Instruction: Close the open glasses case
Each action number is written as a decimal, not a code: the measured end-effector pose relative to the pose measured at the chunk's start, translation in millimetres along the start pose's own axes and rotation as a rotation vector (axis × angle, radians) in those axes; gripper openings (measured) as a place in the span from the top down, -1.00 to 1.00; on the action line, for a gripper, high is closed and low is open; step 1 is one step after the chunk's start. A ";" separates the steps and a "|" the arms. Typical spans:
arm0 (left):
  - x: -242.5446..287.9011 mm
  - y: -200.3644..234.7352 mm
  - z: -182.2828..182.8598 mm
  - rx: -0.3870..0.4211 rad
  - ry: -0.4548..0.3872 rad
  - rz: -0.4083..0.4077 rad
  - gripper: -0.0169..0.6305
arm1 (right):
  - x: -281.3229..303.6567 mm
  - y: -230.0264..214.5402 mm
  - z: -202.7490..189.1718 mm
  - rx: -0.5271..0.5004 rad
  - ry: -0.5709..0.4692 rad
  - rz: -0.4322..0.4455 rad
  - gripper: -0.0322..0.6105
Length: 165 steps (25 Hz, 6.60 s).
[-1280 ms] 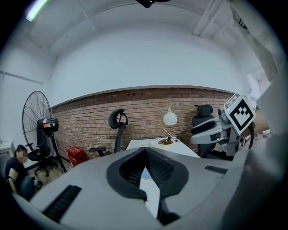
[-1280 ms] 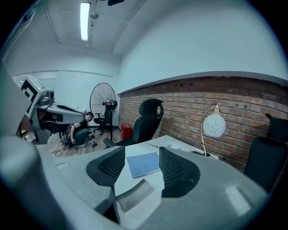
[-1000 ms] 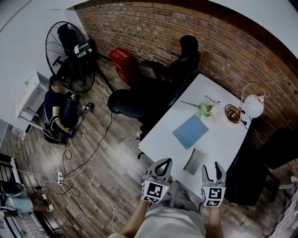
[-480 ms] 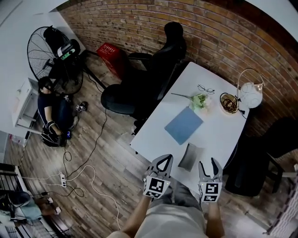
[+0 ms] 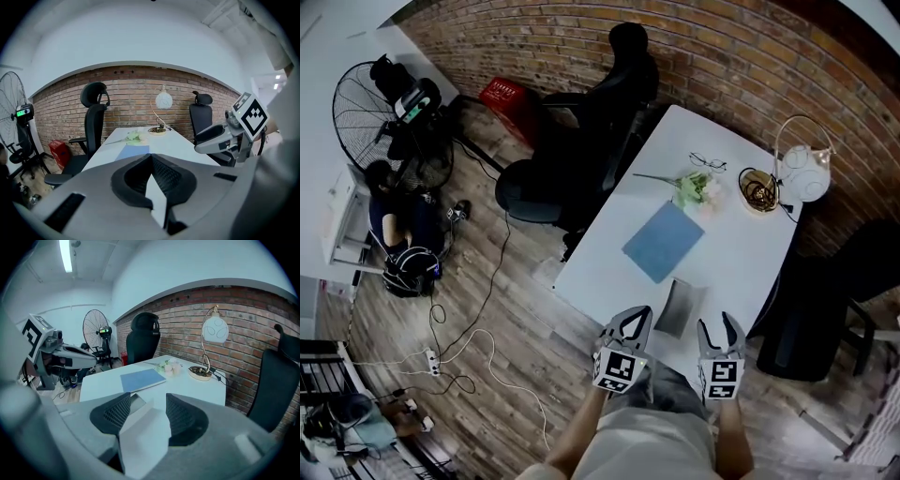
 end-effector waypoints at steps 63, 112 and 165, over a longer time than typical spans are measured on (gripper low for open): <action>81.4 -76.9 -68.9 0.037 0.166 -0.309 0.94 | 46.8 15.6 -56.1 0.068 0.138 0.024 0.16; 72.7 -31.4 -91.1 -0.039 0.212 -0.216 0.94 | 74.3 50.6 -32.8 -0.001 0.137 0.096 0.16; 28.0 19.6 -49.9 -0.035 0.094 -0.090 0.94 | 49.1 65.8 22.7 -0.049 0.006 0.049 0.16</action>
Point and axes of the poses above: the fingertips, and each gripper's own axes: x forward along the fingers, y to its left, z out of its top, the point moved 6 cm from there along -x, backward along the fingers, and after that the axes turned 5 degrees about x, right-handed, at the moved point
